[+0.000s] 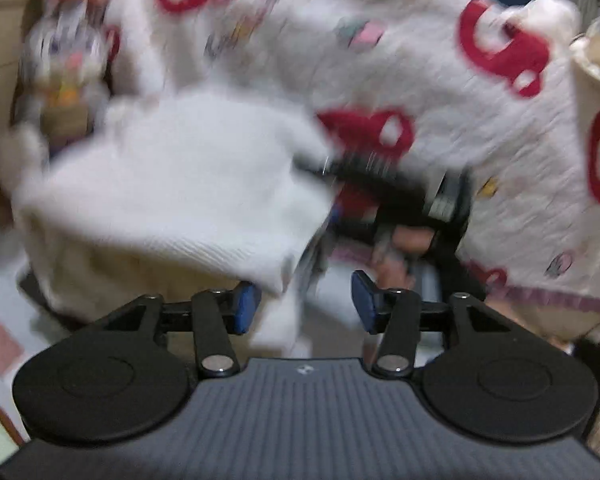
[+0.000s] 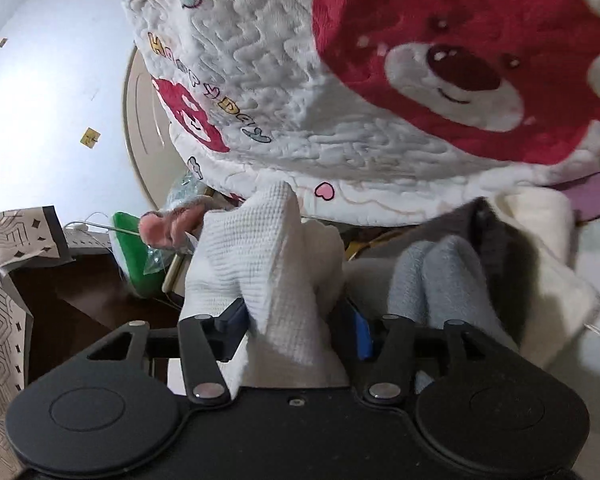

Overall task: Fold clothes
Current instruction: 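Lower the folded garment onto the grey clothes stack and open both grippers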

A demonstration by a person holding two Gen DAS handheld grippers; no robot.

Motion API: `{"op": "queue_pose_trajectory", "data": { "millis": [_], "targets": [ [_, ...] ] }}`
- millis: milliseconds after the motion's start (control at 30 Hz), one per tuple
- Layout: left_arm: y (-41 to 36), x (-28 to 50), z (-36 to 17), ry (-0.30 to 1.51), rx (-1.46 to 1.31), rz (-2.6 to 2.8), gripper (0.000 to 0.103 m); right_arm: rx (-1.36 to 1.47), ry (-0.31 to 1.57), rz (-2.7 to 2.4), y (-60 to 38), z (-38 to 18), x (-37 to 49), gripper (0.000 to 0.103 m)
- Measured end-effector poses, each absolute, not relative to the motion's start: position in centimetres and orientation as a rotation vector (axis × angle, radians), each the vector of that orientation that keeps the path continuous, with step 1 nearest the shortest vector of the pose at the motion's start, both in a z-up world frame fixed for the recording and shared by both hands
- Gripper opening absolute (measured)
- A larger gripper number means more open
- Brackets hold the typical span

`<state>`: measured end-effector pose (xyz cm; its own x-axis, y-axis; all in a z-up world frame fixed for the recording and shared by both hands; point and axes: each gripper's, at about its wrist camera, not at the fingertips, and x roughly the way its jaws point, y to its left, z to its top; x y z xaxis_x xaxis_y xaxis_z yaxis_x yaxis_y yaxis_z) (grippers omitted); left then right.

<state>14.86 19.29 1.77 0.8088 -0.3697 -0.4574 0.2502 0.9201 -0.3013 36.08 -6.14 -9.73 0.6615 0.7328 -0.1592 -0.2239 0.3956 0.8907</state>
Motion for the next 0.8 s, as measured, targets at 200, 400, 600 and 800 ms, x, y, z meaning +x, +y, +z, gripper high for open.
{"op": "queue_pose_trajectory", "data": {
  "millis": [200,400,600,800],
  "targets": [
    [22.1,12.2,5.6,0.300,-0.223,-0.211,0.055,0.831,0.641,0.653,-5.2,-8.1,34.3,0.068],
    [25.6,13.9,3.9,0.305,-0.343,-0.114,0.067,0.775,0.642,0.706,-4.2,-7.1,34.7,0.051],
    [24.2,17.5,-2.2,0.534,-0.275,-0.077,0.068,1.317,0.668,0.746,-6.2,-10.4,35.9,0.027],
    [19.7,17.3,-2.5,0.553,-0.104,-0.079,0.083,0.854,0.652,0.588,-5.7,-8.0,34.2,0.060]
  ]
}}
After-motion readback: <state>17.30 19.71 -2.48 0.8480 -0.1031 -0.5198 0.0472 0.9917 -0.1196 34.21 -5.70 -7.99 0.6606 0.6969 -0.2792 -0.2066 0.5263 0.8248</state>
